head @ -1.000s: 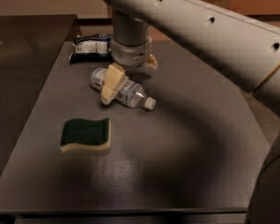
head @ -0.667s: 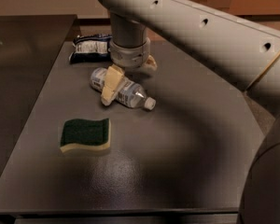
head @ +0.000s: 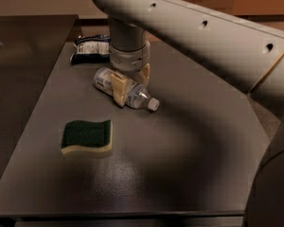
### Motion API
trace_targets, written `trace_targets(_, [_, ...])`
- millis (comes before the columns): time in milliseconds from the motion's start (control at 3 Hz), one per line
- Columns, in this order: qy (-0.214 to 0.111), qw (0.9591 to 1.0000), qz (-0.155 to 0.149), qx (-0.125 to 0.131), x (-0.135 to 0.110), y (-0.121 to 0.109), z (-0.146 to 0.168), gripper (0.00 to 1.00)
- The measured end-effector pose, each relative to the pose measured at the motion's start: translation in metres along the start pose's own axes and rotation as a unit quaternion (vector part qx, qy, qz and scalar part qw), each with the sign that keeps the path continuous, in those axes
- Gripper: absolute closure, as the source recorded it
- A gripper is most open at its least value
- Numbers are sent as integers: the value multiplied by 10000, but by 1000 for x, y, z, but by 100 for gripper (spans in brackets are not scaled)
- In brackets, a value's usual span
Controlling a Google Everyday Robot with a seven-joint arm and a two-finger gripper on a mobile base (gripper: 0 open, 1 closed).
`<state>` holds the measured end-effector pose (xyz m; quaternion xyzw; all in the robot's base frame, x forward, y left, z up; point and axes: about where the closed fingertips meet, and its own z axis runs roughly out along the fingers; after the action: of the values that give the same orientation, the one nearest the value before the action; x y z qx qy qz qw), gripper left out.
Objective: Place blue plastic bottle upright
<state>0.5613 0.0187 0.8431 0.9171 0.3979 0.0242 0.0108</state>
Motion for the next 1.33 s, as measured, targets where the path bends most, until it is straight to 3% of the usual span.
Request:
trace_targets(333, [25,10000,-15,40,-2,-7,-6,65])
trace_targets(667, [177,9994,204,221,-1,-12,-21,87])
trace_targets(1000, [487,9934,866,572,3,-16,-48,100])
trace_targets(1333, [791,9779,1722,884,7,-23,-72,100])
